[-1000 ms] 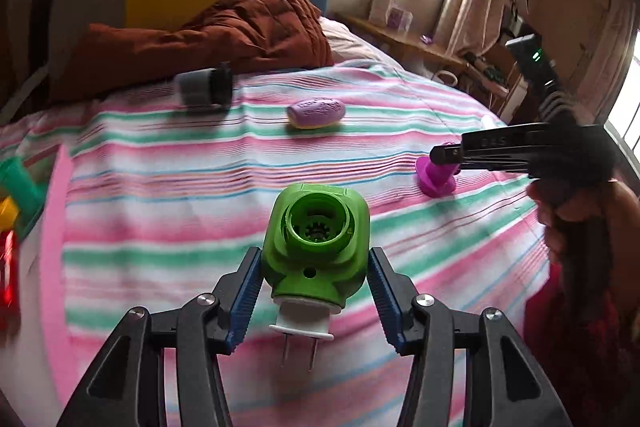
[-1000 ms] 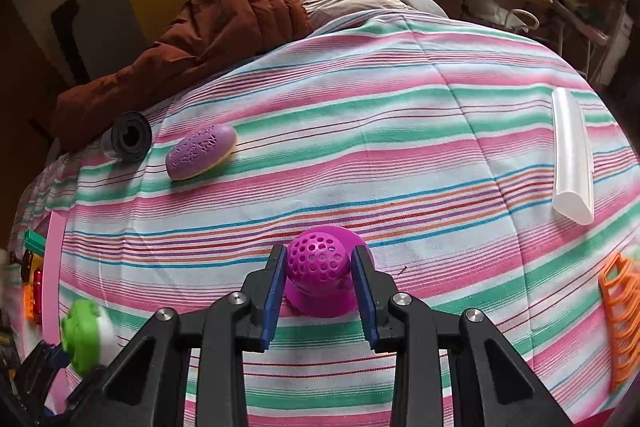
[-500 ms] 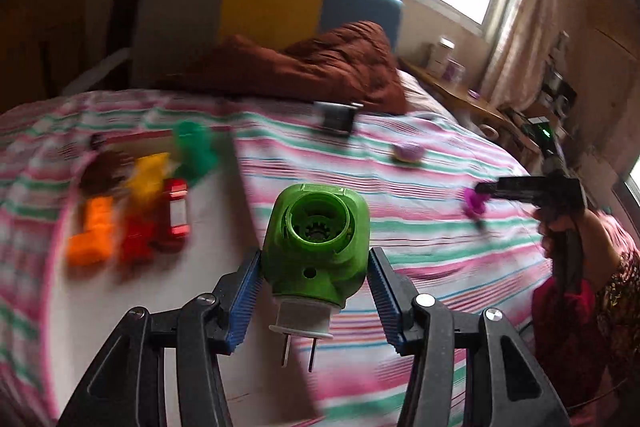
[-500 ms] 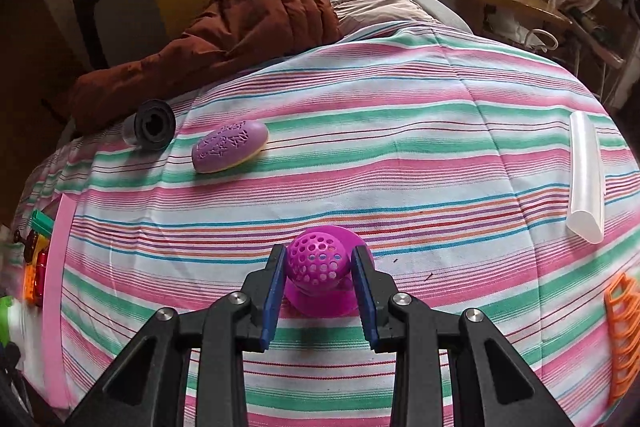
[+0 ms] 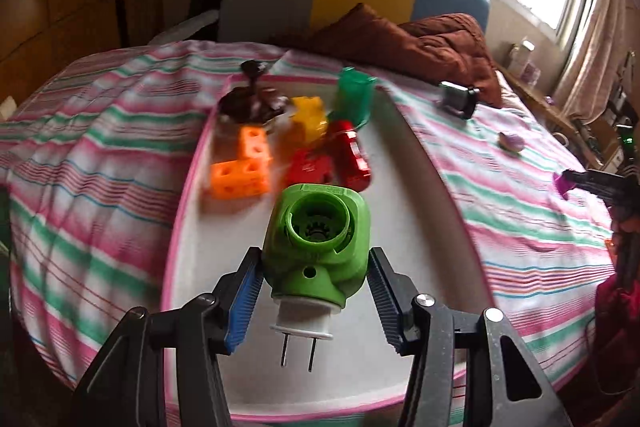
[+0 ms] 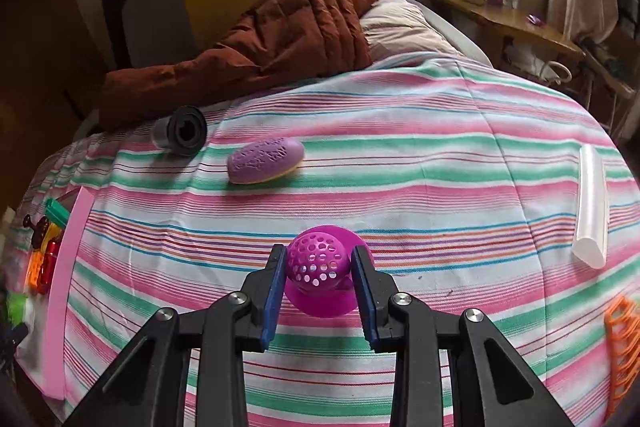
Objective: Organize rigid objects
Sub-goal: 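Carry the green plug-in device into the tray and open the left tool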
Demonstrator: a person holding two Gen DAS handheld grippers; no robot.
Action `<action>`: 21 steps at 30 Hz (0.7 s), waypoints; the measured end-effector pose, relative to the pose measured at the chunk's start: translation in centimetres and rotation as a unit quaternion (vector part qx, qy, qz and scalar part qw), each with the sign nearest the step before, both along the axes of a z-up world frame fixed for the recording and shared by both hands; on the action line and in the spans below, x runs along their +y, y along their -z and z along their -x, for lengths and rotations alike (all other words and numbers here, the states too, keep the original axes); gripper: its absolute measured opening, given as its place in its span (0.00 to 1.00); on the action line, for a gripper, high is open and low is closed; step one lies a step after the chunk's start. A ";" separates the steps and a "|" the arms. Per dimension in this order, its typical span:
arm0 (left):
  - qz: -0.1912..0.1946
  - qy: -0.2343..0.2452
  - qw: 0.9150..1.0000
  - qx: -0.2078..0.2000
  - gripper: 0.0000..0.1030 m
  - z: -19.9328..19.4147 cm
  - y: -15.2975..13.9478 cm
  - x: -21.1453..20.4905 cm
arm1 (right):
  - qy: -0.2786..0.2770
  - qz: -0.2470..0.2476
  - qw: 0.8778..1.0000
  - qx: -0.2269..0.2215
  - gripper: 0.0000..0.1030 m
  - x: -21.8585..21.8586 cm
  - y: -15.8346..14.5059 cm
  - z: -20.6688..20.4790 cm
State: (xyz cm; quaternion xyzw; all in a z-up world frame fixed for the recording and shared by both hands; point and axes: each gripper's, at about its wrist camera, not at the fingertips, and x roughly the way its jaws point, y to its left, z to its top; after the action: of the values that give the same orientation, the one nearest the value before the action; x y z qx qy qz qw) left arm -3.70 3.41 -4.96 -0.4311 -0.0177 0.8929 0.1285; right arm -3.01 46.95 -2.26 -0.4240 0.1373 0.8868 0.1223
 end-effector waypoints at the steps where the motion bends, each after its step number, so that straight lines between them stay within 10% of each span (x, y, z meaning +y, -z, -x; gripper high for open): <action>1: 0.003 -0.005 1.000 -0.003 0.52 0.2 0.2 -0.3 | -0.004 -0.003 1.000 0.003 0.32 -0.2 -0.1 0.0; 21: 0.006 -0.053 0.998 0.047 0.52 -0.9 -0.6 -3.1 | -0.057 0.012 0.998 0.037 0.32 -4.1 -1.3 0.0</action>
State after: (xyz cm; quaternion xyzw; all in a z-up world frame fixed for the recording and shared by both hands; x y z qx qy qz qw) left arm -2.84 0.30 -4.34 -0.3881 -0.0293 0.9177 0.0797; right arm -2.98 42.89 -0.97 -0.3995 0.1276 0.9058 0.0610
